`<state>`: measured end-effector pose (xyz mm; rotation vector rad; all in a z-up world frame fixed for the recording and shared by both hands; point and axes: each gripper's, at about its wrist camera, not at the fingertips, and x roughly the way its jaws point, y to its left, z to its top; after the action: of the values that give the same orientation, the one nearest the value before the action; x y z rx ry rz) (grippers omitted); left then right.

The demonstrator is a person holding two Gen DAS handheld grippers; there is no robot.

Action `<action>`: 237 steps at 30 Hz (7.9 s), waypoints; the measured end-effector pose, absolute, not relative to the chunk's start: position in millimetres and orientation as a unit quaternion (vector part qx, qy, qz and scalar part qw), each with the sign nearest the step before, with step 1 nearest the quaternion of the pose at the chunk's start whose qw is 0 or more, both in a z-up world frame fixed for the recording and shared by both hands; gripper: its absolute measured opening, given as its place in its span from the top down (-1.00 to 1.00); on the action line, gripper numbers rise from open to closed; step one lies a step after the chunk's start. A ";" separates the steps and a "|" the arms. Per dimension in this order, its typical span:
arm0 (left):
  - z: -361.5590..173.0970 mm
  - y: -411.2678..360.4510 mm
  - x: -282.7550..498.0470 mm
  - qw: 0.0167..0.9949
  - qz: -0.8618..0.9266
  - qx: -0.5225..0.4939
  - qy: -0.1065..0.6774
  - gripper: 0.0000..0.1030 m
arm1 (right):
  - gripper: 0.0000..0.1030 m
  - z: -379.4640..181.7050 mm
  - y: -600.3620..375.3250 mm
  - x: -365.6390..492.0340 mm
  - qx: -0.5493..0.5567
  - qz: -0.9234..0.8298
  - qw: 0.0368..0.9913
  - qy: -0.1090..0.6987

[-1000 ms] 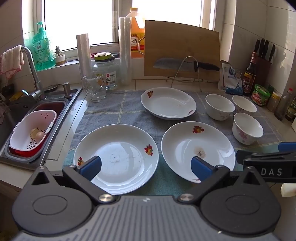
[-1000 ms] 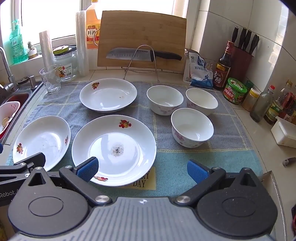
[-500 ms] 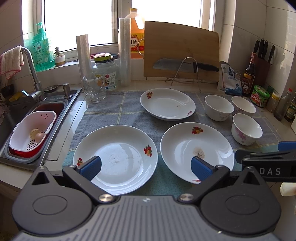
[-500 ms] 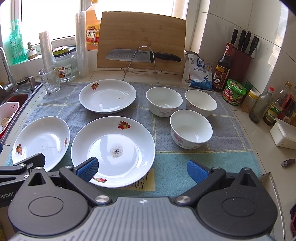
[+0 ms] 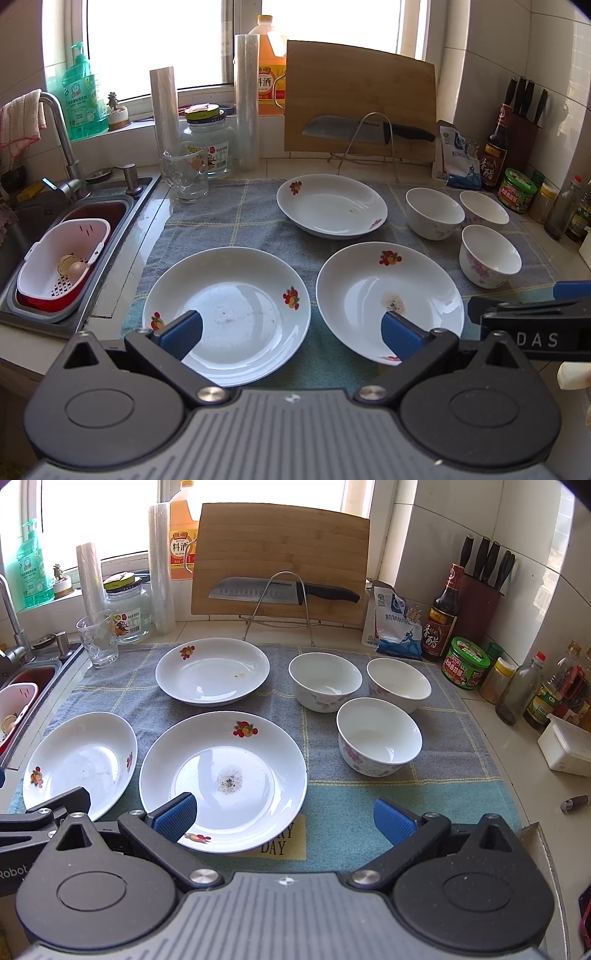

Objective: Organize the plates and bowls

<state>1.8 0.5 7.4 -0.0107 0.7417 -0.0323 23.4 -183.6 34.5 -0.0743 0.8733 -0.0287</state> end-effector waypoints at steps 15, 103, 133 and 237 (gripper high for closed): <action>6.8 1.9 1.9 0.932 -0.016 -0.006 0.363 -0.98 | -1.00 34.8 -185.6 24.2 -0.037 -0.014 0.905 0.423; -111.4 87.3 21.9 0.922 -0.062 0.031 0.382 -0.99 | -1.00 13.8 -135.3 104.6 -0.010 0.198 0.900 0.388; -113.7 98.9 38.2 0.919 -0.130 0.062 0.367 -0.99 | -0.84 -51.0 -32.1 220.2 -0.121 0.441 0.739 0.495; -82.0 152.4 135.9 0.915 -0.138 0.070 0.372 -0.98 | -1.00 -46.0 1.7 321.2 -0.069 0.466 0.759 0.449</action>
<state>135.9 152.4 -82.0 0.1439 0.7666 -0.2842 321.2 1.7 -46.0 -0.1513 0.9772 1.0144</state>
